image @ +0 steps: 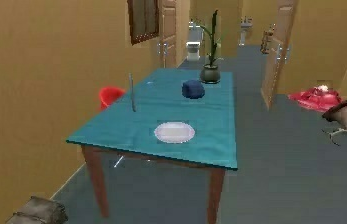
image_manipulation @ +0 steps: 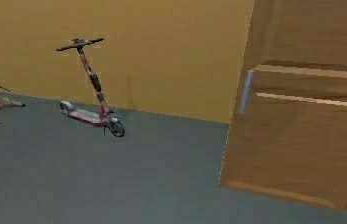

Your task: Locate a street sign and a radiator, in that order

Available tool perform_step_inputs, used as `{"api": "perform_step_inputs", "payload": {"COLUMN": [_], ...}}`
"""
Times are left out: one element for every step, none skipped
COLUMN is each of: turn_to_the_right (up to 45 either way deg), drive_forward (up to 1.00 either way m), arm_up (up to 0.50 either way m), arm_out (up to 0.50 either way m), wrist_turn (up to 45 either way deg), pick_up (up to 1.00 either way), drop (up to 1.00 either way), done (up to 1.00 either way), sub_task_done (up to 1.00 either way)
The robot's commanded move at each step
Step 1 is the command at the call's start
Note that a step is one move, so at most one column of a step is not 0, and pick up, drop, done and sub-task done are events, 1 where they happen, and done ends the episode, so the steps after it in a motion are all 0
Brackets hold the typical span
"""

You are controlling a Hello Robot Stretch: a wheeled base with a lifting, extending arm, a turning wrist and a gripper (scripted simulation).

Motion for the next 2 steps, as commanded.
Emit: {"api": "perform_step_inputs", "payload": {"turn_to_the_right": [-33.0, 0.0], "drive_forward": [0.00, 0.45], "arm_up": [0.00, 0.00], "arm_out": [0.00, 0.00], "wrist_turn": [0.0, 0.0], "pick_up": [0.00, 0.00], "drop": [0.00, 0.00], "done": [0.00, 0.00], "sub_task_done": [0.00, 0.00]}}
